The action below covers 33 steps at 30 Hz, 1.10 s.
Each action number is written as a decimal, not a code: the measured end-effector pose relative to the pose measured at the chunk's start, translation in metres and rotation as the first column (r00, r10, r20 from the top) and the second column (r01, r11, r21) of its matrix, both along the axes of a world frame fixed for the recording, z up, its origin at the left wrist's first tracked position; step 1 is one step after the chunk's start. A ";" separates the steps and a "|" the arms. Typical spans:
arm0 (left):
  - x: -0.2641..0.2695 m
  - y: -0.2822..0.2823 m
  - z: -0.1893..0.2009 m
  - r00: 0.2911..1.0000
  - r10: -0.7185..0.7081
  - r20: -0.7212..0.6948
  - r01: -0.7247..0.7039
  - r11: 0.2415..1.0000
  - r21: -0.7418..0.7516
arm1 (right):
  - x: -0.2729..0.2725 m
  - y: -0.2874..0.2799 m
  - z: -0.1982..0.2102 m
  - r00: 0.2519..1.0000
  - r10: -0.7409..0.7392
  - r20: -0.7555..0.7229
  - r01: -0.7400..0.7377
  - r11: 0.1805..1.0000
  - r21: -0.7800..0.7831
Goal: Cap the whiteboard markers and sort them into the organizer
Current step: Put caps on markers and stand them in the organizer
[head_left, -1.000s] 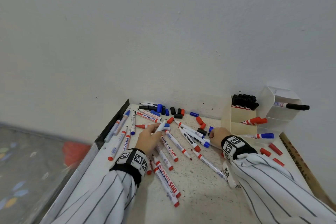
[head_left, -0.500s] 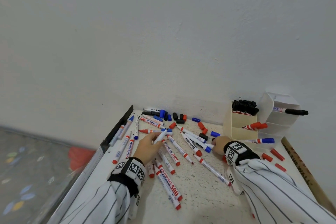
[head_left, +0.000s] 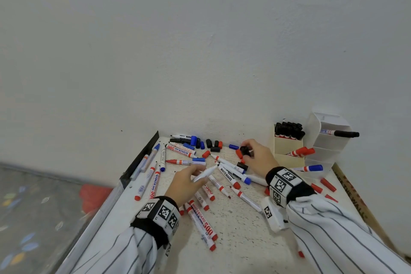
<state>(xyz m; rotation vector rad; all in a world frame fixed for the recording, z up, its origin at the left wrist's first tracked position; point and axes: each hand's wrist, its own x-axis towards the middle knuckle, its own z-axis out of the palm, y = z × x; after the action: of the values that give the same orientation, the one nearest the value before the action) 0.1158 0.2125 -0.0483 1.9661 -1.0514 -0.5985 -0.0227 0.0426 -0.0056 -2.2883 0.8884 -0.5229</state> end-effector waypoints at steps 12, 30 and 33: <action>-0.041 -0.013 0.012 0.990 -0.133 0.045 0.138 0.984 -0.110 | -0.031 0.028 -0.004 0.983 0.108 0.149 -0.129 0.983 0.134; -0.074 -0.012 0.016 0.982 -0.187 0.031 0.190 0.975 -0.116 | -0.081 0.039 -0.004 0.987 0.126 0.099 -0.139 0.980 0.141; -0.076 -0.013 0.018 0.980 -0.197 0.022 0.198 0.973 -0.118 | -0.083 0.041 -0.003 0.986 0.109 0.126 -0.130 0.976 0.174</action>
<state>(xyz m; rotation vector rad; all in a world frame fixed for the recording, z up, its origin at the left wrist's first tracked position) 0.0396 0.1992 -0.0306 1.7754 -1.2701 -0.6179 -0.1057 0.0839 -0.0091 -2.1076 0.7064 -0.4942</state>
